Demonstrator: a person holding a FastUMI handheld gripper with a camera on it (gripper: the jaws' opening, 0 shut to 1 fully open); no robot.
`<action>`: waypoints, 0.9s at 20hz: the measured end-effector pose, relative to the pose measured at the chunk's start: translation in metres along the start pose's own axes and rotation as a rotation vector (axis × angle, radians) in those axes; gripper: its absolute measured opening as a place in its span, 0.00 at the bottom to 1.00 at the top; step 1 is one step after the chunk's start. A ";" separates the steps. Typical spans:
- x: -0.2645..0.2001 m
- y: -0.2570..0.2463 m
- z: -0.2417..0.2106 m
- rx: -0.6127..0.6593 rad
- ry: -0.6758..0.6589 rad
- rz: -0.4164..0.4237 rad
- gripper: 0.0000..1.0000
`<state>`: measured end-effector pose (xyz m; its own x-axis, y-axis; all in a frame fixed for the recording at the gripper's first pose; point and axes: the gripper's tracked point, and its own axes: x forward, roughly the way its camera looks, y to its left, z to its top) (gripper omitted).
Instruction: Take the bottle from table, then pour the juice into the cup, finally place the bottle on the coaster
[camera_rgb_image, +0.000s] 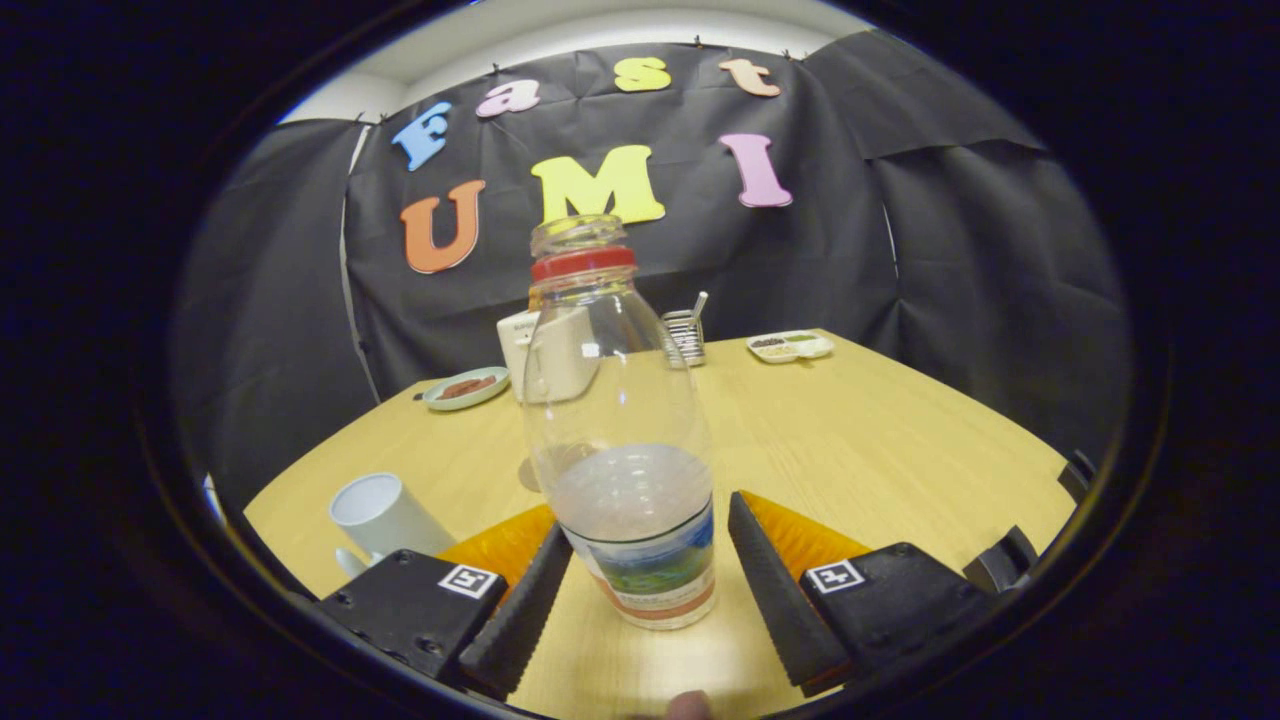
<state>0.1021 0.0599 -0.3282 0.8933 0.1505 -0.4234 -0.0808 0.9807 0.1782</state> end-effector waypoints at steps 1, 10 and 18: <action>0.001 0.000 0.001 0.008 0.000 0.001 0.92; -0.014 0.003 0.010 -0.166 0.004 -0.043 0.76; -0.024 0.011 0.018 -0.595 -0.007 -0.140 0.75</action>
<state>0.0880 0.0644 -0.3001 0.9159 0.0161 -0.4011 -0.1935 0.8931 -0.4061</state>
